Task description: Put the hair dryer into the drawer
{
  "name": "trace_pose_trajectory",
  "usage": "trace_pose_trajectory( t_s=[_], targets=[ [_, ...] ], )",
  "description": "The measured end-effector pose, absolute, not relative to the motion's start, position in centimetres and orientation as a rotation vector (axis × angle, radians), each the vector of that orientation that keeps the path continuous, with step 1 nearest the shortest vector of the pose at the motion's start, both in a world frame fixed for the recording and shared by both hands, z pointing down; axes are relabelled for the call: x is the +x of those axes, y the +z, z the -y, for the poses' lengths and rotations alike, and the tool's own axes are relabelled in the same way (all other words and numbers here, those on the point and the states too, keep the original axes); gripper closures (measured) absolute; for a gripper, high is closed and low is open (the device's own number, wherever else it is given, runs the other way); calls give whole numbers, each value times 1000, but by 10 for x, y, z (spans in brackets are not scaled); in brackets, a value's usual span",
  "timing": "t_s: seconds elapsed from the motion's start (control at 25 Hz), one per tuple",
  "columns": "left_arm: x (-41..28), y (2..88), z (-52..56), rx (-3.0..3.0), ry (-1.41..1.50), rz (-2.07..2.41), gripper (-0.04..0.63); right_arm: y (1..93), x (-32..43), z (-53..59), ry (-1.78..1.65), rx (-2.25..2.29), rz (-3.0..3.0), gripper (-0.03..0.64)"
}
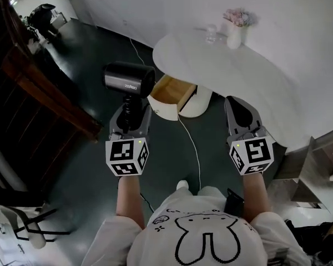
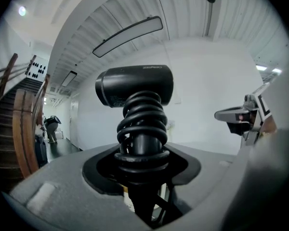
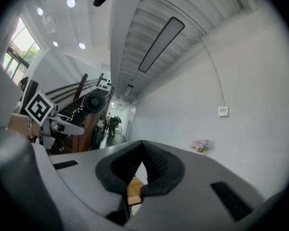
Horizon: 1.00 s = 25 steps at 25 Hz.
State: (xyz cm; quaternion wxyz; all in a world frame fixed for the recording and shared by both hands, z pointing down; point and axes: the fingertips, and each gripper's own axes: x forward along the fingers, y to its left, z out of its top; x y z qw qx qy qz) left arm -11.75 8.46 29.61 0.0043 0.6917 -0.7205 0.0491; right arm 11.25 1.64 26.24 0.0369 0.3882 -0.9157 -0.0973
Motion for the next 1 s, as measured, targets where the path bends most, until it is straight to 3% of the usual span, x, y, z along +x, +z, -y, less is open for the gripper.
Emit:
trace_pose_trajectory(
  t_s=[1.0],
  targets=[
    [-195,413,101,1999,415,2001,370,328,19,164,-136,1116,2741,618]
  ],
)
